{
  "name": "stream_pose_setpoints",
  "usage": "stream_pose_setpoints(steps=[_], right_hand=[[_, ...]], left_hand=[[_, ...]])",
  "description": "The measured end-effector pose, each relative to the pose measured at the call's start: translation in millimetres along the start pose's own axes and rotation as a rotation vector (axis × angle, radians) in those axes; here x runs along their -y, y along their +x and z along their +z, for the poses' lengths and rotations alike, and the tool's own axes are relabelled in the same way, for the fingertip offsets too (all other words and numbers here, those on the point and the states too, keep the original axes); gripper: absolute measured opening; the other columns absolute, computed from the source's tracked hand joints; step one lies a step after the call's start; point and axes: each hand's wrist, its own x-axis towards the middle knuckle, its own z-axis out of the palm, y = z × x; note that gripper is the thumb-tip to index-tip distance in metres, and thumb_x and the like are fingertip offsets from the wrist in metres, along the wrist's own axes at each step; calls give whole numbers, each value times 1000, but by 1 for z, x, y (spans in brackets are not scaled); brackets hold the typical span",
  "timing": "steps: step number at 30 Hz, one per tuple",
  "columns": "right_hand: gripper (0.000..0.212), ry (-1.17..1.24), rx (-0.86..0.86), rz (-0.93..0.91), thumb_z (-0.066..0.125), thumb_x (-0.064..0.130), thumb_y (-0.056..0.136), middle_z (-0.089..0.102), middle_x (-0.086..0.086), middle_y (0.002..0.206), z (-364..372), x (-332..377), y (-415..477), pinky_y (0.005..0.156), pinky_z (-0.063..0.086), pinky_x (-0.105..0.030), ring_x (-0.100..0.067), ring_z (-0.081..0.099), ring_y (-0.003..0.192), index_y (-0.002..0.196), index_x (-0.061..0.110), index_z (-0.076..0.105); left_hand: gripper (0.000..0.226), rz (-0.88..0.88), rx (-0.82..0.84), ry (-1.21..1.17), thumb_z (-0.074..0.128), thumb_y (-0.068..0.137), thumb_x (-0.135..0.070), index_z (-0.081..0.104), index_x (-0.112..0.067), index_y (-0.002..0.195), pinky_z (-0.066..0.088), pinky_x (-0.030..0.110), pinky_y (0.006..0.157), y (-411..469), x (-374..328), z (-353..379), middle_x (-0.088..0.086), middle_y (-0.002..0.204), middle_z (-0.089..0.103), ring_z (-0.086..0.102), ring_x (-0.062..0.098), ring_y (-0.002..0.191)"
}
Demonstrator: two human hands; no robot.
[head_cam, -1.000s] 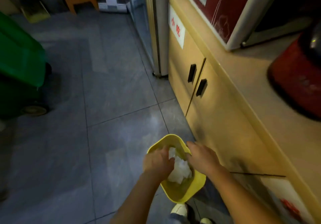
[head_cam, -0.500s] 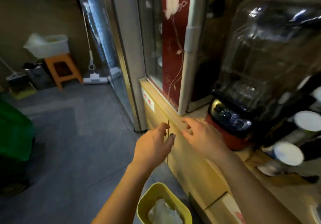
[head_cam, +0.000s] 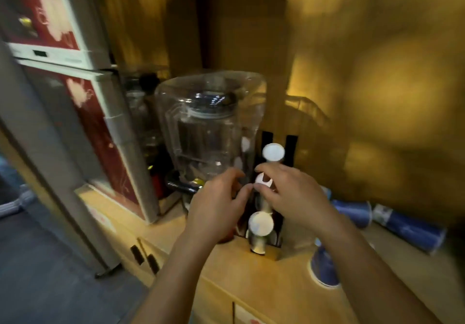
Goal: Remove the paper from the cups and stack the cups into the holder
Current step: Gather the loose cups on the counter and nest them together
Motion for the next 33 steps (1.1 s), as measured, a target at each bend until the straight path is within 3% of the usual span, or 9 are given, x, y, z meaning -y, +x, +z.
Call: stream_pose_setpoints(steps=[2,6,10,17,25,29,33], right_hand=[[29,-28,-5,55,52,33,89,63,-4,110,-17,-31,-10,65,42,-32,-27,59,94,116,22,50],[32,-37,-22,216,53,33,88,63,-7,112,-46,-97,-30,77,50,-44,-27,58,99,117,20,51],[36,-38,-29,310,55,33,88,62,-6,115,-61,-161,-43,82,49,-39,-25,57,101,121,19,51],[31,3,-4,358,55,30,88,62,-5,109,-51,-246,-50,76,42,-31,-20,55,97,117,19,52],[19,24,179,429,52,33,88,64,0,104,6,-280,-48,74,50,-41,-19,59,89,106,26,52],[20,112,274,509,54,33,86,64,3,104,40,-286,-57,71,46,-31,-11,57,85,106,32,53],[26,82,492,473,56,31,84,64,-1,109,75,-296,-70,79,47,-30,-17,60,95,109,23,56]], left_hand=[[26,48,29,-37,56,89,-40,58,-27,111,52,33,69,13,-21,22,-5,94,69,64,15,86],[26,103,90,-100,57,89,-38,59,-25,112,55,40,74,36,-61,70,-4,95,71,66,16,89],[25,108,139,-126,58,88,-37,60,-25,109,55,40,75,62,-93,119,-5,93,70,65,16,89],[23,67,193,-92,58,88,-38,62,-24,107,54,36,77,102,-114,192,-6,93,70,65,14,88],[25,-51,256,-15,57,88,-35,62,-20,107,55,39,76,135,-86,241,4,100,71,65,25,93],[29,-88,355,-14,56,90,-35,61,-16,111,52,35,77,155,-68,269,7,106,69,64,26,97],[31,-69,426,86,54,90,-31,58,-12,115,52,40,83,173,-51,302,12,117,62,59,28,104]])
